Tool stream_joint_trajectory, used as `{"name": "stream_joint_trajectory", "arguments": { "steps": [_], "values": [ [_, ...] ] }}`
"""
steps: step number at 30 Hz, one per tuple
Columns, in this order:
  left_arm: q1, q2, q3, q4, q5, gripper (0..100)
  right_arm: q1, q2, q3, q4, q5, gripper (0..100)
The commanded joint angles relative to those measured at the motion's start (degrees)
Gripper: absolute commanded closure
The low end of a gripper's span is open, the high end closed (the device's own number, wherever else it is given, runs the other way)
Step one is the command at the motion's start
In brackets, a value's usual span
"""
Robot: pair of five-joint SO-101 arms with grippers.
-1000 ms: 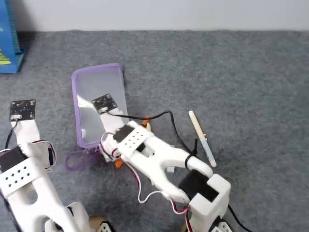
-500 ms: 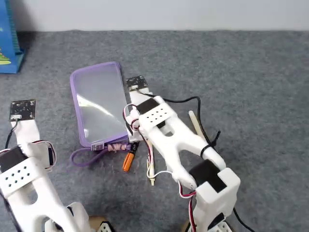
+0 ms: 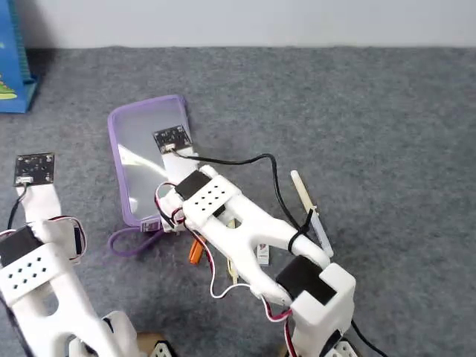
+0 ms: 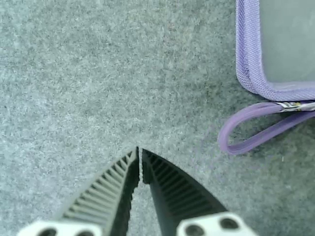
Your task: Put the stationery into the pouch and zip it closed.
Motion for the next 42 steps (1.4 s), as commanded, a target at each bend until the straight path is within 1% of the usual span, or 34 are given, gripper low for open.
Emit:
{"name": "stream_joint_trajectory", "arguments": {
  "steps": [1,6,12,14,16,18,23,27,35,42],
  "values": [
    [-0.18,-1.67,-0.31,-1.05,0.44,98,-1.1,2.24,-3.6,-1.45,-0.53,81.6],
    [-0.18,-1.67,-0.22,-1.05,0.44,98,-1.1,9.63,-8.18,1.01,-0.53,81.7],
    [-0.18,-1.67,-0.22,-1.05,0.44,98,2.07,13.49,-14.24,11.38,-0.62,82.4],
    [-0.18,-1.67,-0.13,-1.05,0.44,98,3.3,13.41,-14.33,13.14,-0.44,86.7],
    [-0.18,-1.67,-0.13,-1.05,0.44,98,4.7,13.14,-14.33,14.2,0.26,94.0],
    [-0.18,-1.67,-0.13,-1.05,0.44,98,6.02,12.62,-14.33,14.64,3.69,99.3],
    [-0.18,-1.67,-0.13,-0.97,0.44,98,8.75,12.0,-14.33,16.4,8.79,99.0],
    [-0.18,-1.67,-0.13,-0.97,0.44,98,10.68,9.71,-14.15,17.27,14.33,99.0],
    [0.0,-1.67,-0.13,-0.97,0.44,98,15.34,-1.1,-14.15,18.42,32.35,99.0],
    [0.0,-1.67,-0.13,-0.97,0.44,98,17.8,-10.59,-14.42,18.42,44.57,99.1]
  ]
}}
